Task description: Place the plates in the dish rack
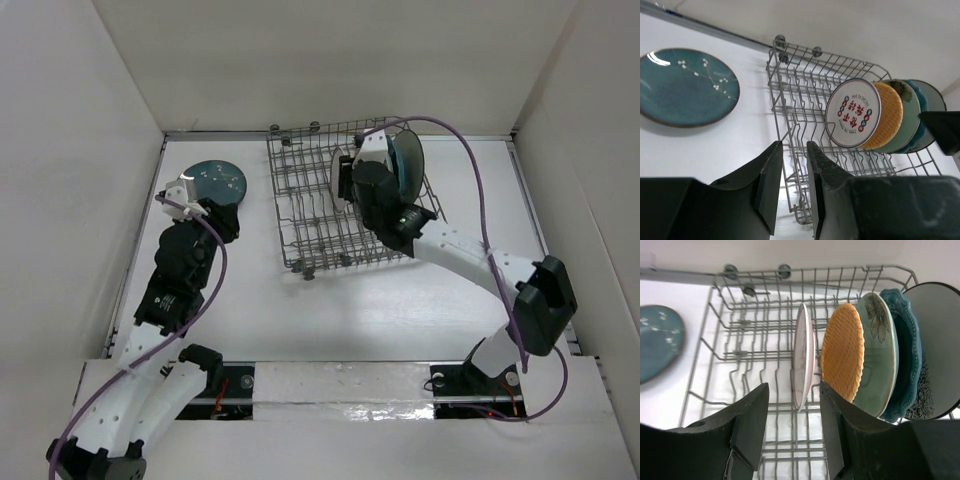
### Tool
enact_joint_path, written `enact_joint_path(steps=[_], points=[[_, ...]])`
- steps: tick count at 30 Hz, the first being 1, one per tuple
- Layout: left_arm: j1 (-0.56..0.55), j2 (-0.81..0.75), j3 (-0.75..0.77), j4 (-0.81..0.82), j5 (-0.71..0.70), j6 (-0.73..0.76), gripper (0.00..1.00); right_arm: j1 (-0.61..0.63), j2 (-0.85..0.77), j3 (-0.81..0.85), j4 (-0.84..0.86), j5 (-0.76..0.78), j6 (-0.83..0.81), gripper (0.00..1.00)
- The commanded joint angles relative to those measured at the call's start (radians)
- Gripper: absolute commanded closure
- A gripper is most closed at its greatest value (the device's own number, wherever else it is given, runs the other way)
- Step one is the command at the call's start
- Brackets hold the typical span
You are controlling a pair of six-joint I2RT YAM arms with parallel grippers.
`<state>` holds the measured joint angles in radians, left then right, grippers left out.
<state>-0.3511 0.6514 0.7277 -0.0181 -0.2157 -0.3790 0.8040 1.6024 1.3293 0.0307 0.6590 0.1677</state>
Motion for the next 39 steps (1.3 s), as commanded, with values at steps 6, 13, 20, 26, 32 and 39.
enact_joint_path(steps=[6, 13, 20, 26, 32, 39], points=[[0.164, 0.216, 0.099, 0.038, 0.085, -0.147, 0.42, 0.035, -0.191, -0.125, 0.012, -0.208, 0.099, 1.00], [0.359, 0.444, 0.038, 0.254, 0.259, -0.400, 0.93, 0.122, -0.404, -0.364, 0.101, -0.271, 0.108, 1.00], [0.602, 0.591, -0.001, 0.316, 0.223, -0.482, 0.62, 0.123, -0.524, -0.459, 0.136, -0.321, 0.122, 0.94], [0.672, 0.801, 0.085, 0.311, 0.328, -0.474, 0.45, 0.123, -0.530, -0.489, 0.149, -0.335, 0.127, 0.81], [0.672, 0.912, 0.061, 0.408, 0.308, -0.564, 0.46, 0.132, -0.492, -0.487, 0.160, -0.348, 0.127, 0.79], [0.672, 1.037, 0.059, 0.490, 0.337, -0.646, 0.48, 0.132, -0.476, -0.487, 0.164, -0.340, 0.124, 0.79]])
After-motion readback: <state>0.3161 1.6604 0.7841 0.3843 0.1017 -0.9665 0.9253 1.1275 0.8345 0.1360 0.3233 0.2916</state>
